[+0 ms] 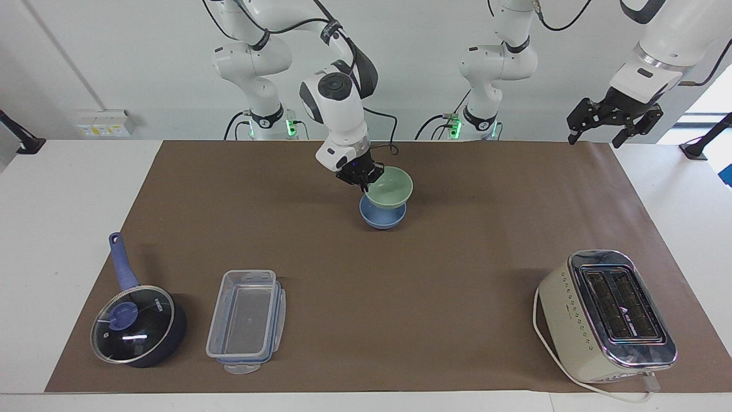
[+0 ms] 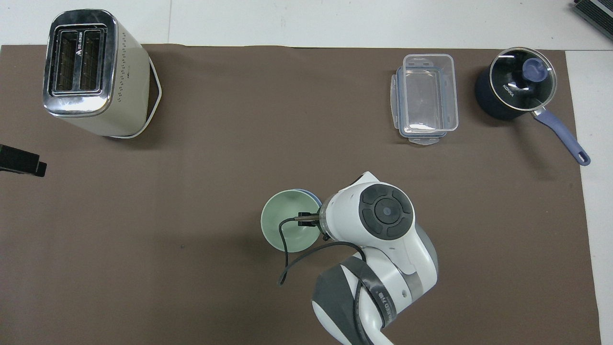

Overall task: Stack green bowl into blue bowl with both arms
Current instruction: 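Lower the green bowl into the blue bowl with the right gripper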

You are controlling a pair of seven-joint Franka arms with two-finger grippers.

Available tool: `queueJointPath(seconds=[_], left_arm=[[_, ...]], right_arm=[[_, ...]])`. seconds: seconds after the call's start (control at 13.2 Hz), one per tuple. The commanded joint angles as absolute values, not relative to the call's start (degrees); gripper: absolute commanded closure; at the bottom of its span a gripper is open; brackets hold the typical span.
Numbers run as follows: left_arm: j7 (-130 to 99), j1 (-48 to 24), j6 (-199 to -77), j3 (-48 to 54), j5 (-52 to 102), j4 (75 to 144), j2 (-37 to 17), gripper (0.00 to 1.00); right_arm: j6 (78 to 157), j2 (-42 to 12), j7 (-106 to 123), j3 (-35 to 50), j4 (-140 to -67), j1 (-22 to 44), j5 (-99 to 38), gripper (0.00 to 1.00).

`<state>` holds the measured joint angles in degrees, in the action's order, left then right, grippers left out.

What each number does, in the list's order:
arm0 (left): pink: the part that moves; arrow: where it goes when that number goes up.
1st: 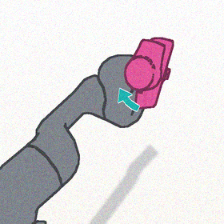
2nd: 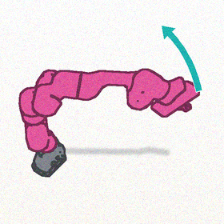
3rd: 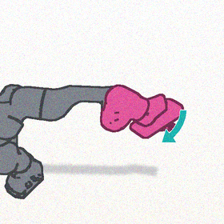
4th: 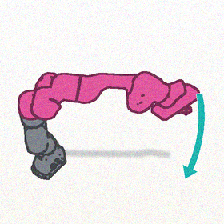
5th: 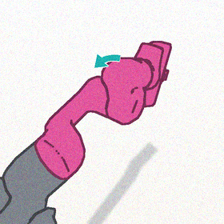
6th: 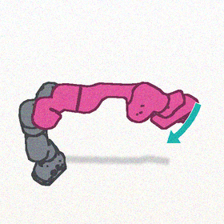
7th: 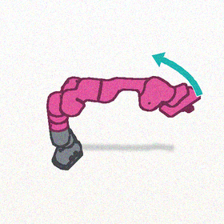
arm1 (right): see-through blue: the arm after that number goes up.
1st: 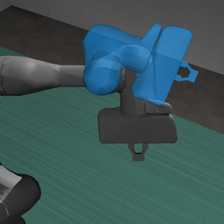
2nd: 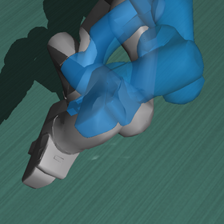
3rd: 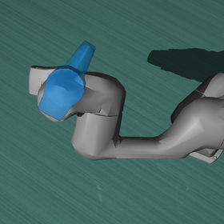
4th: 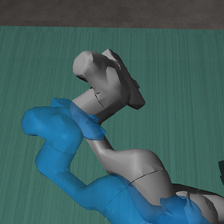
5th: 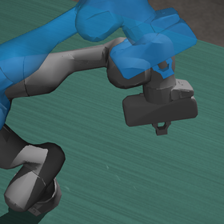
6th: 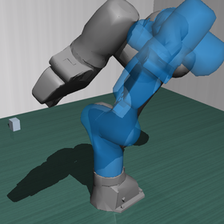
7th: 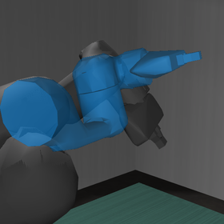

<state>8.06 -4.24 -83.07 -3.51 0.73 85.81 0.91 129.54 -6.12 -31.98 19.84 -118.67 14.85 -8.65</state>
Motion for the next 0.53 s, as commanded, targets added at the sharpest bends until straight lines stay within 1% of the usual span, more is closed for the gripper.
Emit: queueJointPath(seconds=[0.0, 0.23, 0.45], left_arm=[[8.61, -3.69, -82.62, -3.16, 0.09, 86.31, 1.76, 0.00], [8.61, -3.78, -82.62, -3.16, 0.09, 86.31, 1.67, 0.00], [8.70, -3.69, -82.71, -3.16, 0.09, 86.31, 1.76, 0.00]], right_arm=[[132.01, -7.65, -32.26, 19.78, -118.83, 14.59, -7.30, 1.00], [132.36, -7.82, -32.25, 19.78, -119.26, 14.07, -5.19, 1.00], [134.47, -8.70, -32.34, 19.78, -119.53, 14.06, -4.75, 1.00]])
